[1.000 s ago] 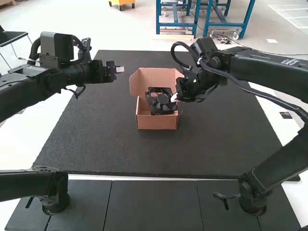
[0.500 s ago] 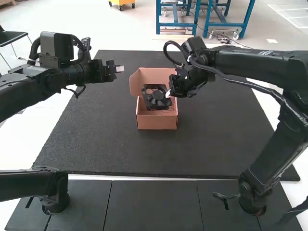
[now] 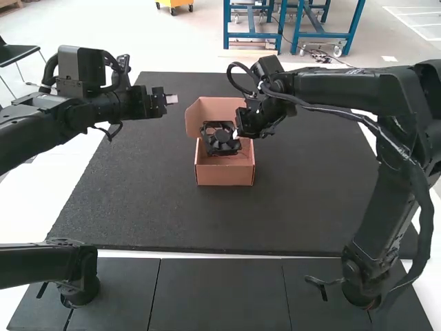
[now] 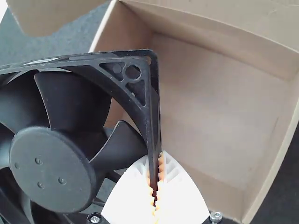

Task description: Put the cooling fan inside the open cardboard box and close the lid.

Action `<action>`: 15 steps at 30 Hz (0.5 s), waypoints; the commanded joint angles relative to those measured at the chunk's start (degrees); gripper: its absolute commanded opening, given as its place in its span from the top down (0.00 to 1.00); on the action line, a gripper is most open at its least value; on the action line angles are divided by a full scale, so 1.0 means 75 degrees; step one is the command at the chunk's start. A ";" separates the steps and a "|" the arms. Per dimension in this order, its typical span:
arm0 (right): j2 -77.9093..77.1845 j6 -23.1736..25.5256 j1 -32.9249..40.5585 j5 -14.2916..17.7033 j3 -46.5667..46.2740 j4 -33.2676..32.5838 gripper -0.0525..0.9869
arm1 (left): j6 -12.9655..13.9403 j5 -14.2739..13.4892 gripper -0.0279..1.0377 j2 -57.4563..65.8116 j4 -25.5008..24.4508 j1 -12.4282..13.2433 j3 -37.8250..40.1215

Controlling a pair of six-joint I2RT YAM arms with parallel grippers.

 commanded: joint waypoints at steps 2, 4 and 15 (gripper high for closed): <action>0.0109 0.0008 0.0007 0.0072 0.0515 0.0104 0.97 | 0.0012 -0.0035 0.07 -0.0116 -0.0199 0.0071 -0.0019; 0.0226 0.0008 -0.0005 0.0096 0.0632 0.0116 0.97 | 0.0082 -0.0035 0.07 -0.0104 -0.0375 0.0036 -0.0019; 0.0812 -0.0015 -0.0251 0.0271 0.1159 0.0045 0.97 | 0.0504 0.0024 0.07 -0.0163 -0.1137 0.0001 -0.0019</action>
